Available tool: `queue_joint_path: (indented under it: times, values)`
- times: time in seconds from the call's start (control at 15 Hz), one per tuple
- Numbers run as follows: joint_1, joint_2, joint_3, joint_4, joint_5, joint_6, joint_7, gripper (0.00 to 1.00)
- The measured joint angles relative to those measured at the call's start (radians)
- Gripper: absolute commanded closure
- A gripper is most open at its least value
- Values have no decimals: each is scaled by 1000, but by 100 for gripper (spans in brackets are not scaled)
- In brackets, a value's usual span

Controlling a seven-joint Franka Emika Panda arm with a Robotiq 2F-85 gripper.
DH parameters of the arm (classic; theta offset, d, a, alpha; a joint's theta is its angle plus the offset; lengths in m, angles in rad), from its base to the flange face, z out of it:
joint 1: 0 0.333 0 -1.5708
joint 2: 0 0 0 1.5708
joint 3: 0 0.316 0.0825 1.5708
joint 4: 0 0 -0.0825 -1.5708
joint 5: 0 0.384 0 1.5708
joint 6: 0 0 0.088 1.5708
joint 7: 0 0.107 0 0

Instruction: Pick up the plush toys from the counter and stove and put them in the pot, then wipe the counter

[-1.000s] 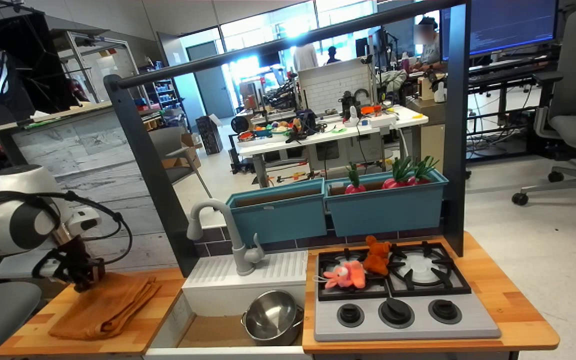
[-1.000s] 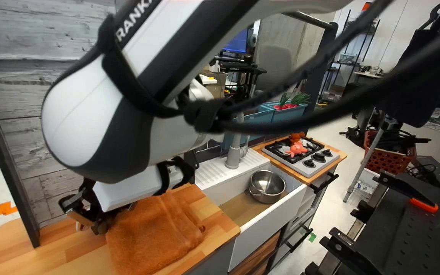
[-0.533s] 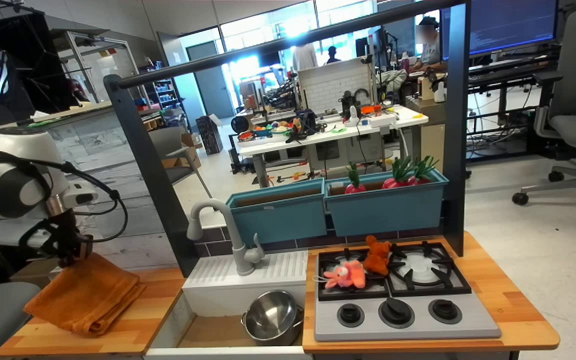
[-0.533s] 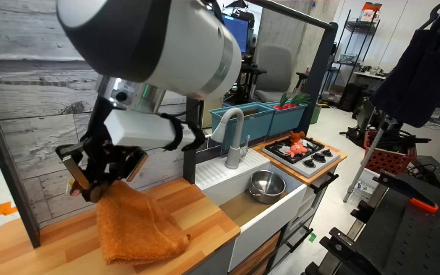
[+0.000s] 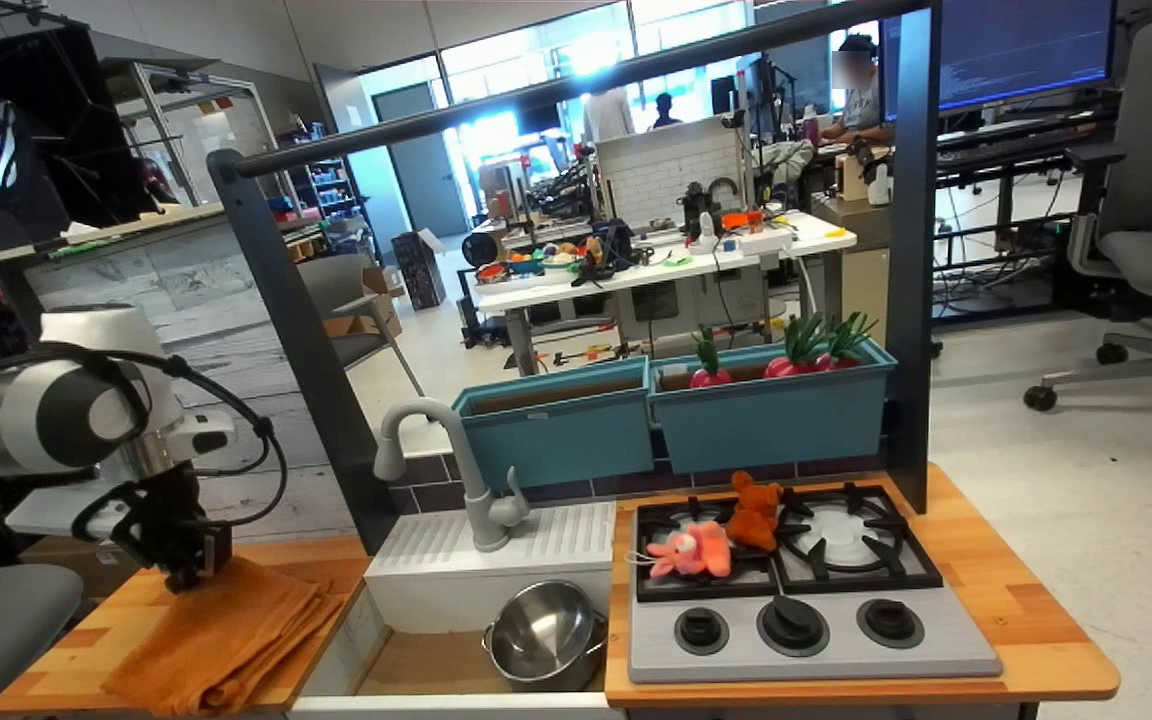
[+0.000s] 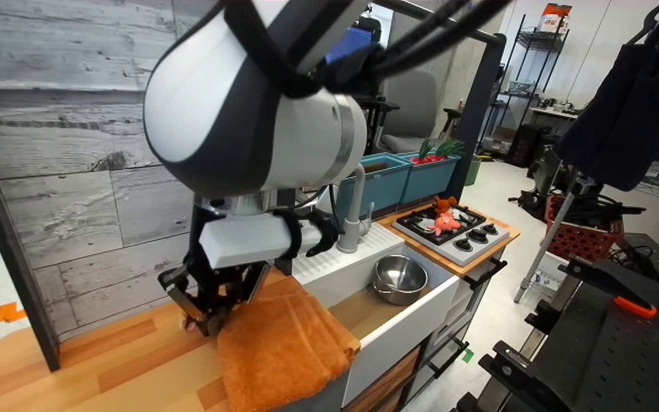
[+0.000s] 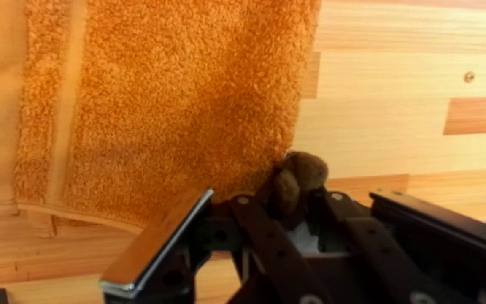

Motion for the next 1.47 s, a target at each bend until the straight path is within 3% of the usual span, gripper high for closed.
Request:
queue_joint_path:
  times: [0.07, 0.13, 0.2, 0.27, 0.4, 0.53, 0.6, 0.73, 1.0, 1.47]
  values:
    - [14, 20, -14, 19, 0, -16, 15, 55]
    - [26, 38, -25, 38, 0, -30, 28, 87]
    - [36, 54, -33, 57, 0, -45, 38, 69]
    - [43, 68, -38, 75, 0, -57, 46, 43]
    - [54, 89, -47, 107, -1, -77, 58, 43]
    - [58, 104, -50, 134, -1, -96, 66, 30]
    - [59, 109, -50, 145, -1, -102, 67, 72]
    - [60, 118, -50, 165, -1, -112, 68, 69]
    - [63, 120, -42, 185, -1, -112, 64, 98]
    - [64, 21, -27, 123, -2, -64, 68, 98]
